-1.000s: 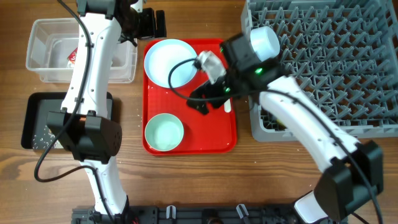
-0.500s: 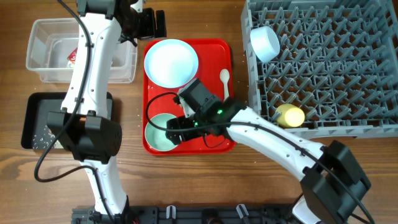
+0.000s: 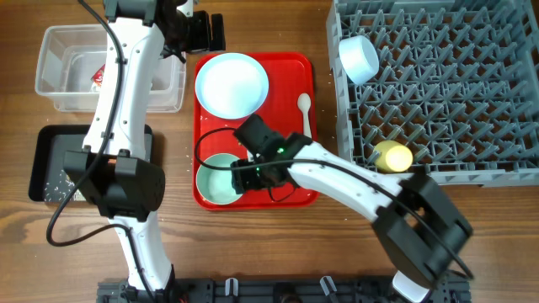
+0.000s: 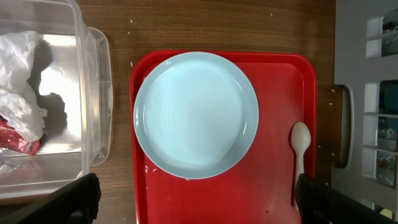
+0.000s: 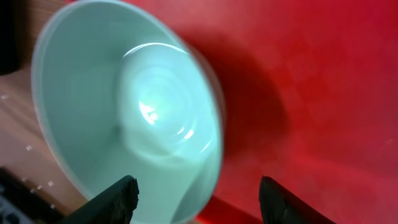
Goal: Sort waste into correct bins and load items into the dishwasher rack
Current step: 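Reach the right gripper to the green bowl and grasp its rim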
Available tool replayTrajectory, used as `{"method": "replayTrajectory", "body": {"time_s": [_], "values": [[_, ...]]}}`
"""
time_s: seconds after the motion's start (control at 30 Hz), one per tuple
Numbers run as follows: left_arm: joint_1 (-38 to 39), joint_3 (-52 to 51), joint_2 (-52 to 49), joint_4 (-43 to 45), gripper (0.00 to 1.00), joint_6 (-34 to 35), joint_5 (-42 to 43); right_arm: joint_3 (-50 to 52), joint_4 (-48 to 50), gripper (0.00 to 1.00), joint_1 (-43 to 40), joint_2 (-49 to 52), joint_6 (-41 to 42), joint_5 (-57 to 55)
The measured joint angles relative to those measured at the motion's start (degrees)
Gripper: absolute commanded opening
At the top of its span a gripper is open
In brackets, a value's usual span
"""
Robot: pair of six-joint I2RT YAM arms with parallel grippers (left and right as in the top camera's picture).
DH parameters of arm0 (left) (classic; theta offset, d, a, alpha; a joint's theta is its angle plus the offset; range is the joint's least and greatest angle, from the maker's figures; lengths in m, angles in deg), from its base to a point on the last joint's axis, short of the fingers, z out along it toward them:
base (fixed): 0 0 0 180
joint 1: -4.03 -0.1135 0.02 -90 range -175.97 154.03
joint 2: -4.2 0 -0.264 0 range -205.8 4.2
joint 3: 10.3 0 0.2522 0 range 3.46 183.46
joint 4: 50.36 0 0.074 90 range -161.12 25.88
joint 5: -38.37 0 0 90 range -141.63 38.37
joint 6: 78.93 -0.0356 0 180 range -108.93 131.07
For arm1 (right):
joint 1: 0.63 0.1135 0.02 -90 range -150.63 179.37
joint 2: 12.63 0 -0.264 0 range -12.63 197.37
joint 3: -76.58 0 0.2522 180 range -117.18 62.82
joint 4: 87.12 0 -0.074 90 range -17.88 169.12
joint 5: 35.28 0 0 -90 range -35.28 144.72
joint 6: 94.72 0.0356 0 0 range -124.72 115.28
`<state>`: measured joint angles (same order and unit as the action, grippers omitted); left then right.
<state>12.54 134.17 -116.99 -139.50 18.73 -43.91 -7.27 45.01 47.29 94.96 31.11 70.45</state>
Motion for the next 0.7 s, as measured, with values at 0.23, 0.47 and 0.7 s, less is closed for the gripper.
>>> {"method": "replayTrajectory", "body": {"time_s": [0.23, 0.47, 0.7], "values": [[0.00, 0.00, 0.00, 0.02, 1.00, 0.00, 0.00, -8.90, -6.86, 0.42, -0.26, 8.70, 0.39, -0.17], [0.00, 0.00, 0.00, 0.02, 1.00, -0.02, 0.00, -9.05, -7.04, 0.04, -2.12, 8.72, 0.59, 0.79], [0.00, 0.00, 0.00, 0.02, 1.00, -0.02, 0.00, -9.09, -7.30, 0.04, -2.69, 8.72, 0.35, 2.08]]}}
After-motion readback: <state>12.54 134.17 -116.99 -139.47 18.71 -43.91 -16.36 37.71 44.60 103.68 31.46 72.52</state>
